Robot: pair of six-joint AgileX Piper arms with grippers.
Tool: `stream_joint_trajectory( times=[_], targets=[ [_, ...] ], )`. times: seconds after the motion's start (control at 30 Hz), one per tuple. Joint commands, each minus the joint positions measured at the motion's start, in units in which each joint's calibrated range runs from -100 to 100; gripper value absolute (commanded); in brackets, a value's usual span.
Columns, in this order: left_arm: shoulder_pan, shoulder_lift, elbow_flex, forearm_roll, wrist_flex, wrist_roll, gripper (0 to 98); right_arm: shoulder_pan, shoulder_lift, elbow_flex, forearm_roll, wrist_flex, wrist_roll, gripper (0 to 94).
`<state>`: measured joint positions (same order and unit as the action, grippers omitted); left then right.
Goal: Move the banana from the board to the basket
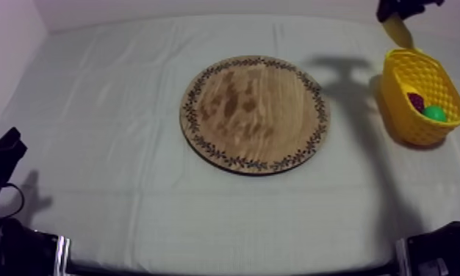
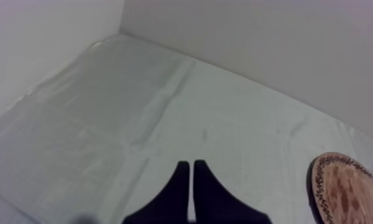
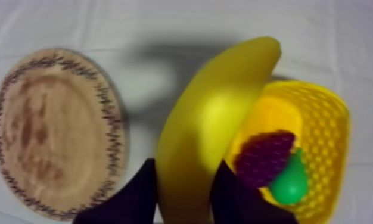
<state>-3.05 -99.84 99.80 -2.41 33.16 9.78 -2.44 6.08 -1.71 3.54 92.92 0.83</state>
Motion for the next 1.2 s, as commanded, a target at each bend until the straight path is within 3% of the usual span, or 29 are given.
stream_joint_trajectory(
  times=[0.0,0.53,0.87,1.17],
  targets=[
    [-0.02,0.02,-0.02,-0.01,-0.01,0.01,0.1,2.56,-0.76,0.94,0.41,0.03,1.21,20.9],
    [-0.02,0.02,-0.02,-0.01,-0.01,0.01,0.1,10.87,-4.22,9.19,3.73,-3.83,5.96,22.6],
    [-0.02,0.02,-0.02,-0.01,-0.01,0.01,0.1,10.60,-0.91,13.75,5.74,-5.18,4.92,25.8],
    [-0.02,0.02,-0.02,-0.01,-0.01,0.01,0.1,11.24,6.53,17.50,5.79,-10.60,3.03,26.8]
  ],
)
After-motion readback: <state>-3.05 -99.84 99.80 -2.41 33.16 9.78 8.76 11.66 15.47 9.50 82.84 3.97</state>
